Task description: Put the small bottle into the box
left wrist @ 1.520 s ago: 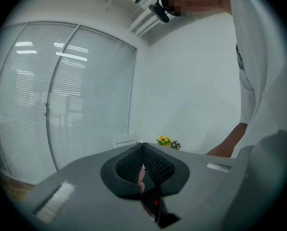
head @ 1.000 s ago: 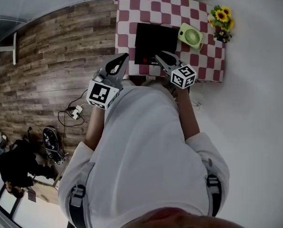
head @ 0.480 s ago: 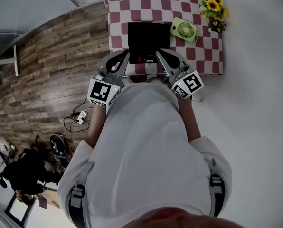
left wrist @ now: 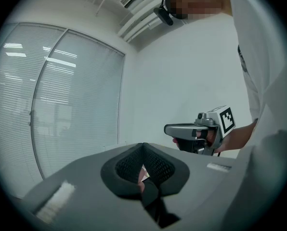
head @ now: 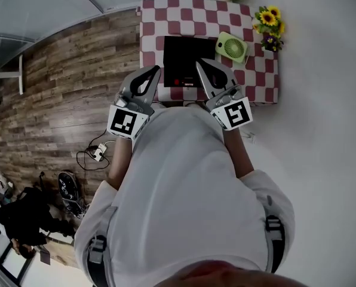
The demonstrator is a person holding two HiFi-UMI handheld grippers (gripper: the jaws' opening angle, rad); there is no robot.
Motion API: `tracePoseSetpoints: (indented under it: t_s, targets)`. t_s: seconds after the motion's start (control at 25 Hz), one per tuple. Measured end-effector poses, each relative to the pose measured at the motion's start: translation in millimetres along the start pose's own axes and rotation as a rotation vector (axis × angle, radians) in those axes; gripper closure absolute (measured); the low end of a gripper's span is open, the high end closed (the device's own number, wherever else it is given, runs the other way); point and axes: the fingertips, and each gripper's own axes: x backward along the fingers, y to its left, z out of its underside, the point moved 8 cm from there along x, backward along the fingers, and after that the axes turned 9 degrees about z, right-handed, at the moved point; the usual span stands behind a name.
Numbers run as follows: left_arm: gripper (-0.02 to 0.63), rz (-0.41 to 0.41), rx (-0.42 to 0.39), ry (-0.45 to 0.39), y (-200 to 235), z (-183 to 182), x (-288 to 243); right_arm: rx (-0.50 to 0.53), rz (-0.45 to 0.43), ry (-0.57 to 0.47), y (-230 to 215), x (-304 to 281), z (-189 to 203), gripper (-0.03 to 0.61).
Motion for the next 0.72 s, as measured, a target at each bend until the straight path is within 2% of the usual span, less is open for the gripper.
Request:
tracePoseSetpoints:
  t_s: [0.16, 0.36, 0.52, 0.72]
  targets:
    - [0.612, -0.001, 0.016, -0.043, -5, -4, 4, 0.003, -0.008, 0.005, 10, -2, -10, 0.581]
    - [0.612, -0.023, 0.047, -0.042, -2, -1, 14, -0.026, 0.001, 0.004, 21, 2, -14, 0.581]
    - [0.612, -0.033, 0.054, -0.054, -3, 3, 25, -0.006, 0.004, 0.015, 27, 9, -14, 0.58]
    - [0.612, -0.013, 0.065, -0.064, -5, 5, 27, 0.0, 0.03, 0.022, 31, 11, -20, 0.58]
